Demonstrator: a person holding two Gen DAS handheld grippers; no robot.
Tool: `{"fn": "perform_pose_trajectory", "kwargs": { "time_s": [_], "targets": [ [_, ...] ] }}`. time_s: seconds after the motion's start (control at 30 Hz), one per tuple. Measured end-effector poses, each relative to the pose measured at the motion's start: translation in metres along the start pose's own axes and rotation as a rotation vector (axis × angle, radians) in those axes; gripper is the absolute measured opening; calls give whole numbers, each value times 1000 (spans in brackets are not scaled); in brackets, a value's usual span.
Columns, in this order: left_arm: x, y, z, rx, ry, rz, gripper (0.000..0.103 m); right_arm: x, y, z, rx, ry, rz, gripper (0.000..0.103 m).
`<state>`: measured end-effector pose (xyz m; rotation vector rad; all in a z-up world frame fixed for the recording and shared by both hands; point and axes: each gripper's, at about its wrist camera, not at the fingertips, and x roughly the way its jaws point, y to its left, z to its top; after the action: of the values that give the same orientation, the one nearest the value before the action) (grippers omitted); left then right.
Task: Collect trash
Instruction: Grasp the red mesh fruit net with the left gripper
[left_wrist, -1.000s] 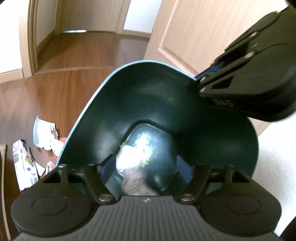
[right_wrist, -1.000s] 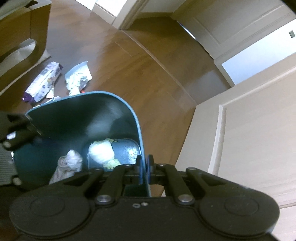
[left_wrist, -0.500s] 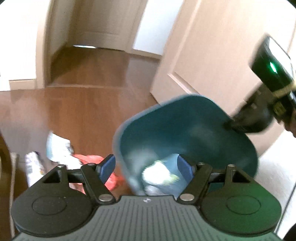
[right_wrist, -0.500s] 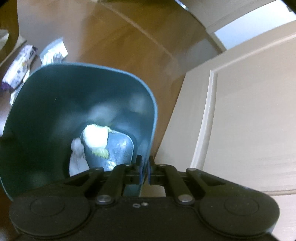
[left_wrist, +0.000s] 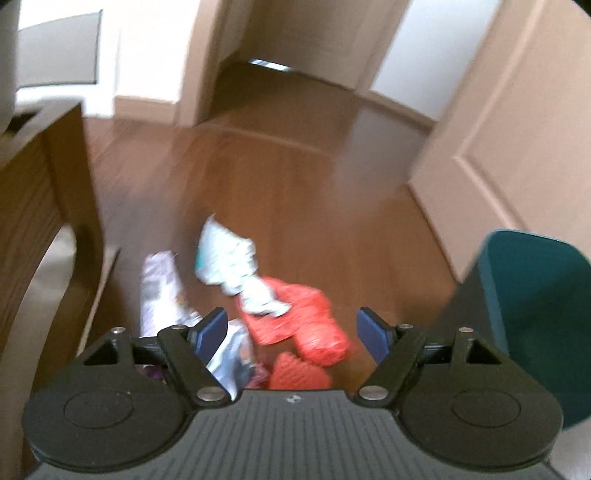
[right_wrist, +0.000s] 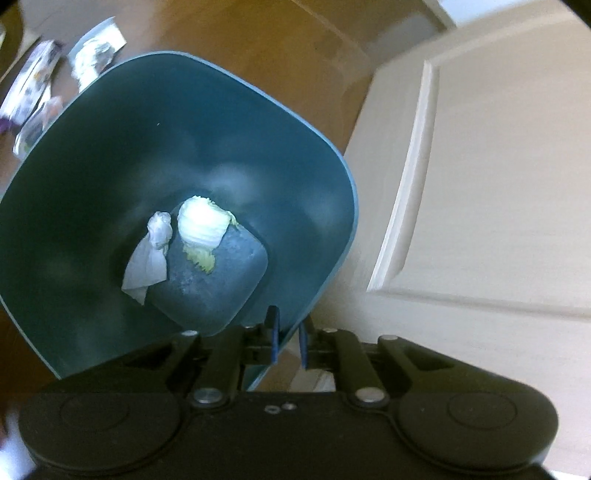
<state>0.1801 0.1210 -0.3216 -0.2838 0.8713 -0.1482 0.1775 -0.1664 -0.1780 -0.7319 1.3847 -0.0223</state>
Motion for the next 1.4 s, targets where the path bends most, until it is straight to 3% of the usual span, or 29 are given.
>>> {"fn": "perform_pose_trajectory", "kwargs": {
  "time_s": [0.23,0.4,0.63,0.73,0.8,0.87,0.93,1.0,1.1,1.4],
  "targets": [
    [34,41,-11,-17,52,50,76,7,-3,10,21,29,-8,10],
    [60,51,-29,55,97,50,76,6,3,15,14,50,-32,10],
    [114,16,-64,216,199,-55,77,6,8,23,-11,50,-86,9],
    [144,3,-81,256,264,-36,76,8,7,21,-11,60,-100,10],
    [159,-4,-91,291,279,2,76,9,6,20,-11,60,-100,9],
    [162,-7,-96,302,280,-7,75,9,7,17,-13,56,-101,9],
    [164,-10,-98,310,268,4,66,9,8,17,-13,50,-99,9],
    [167,-12,-98,304,276,17,31,6,8,16,-14,45,-95,9],
    [164,-8,-97,274,273,35,14,-2,5,15,-5,32,-87,9],
    [125,0,-72,191,203,9,10,-11,11,13,11,-18,-64,7]
  ]
}}
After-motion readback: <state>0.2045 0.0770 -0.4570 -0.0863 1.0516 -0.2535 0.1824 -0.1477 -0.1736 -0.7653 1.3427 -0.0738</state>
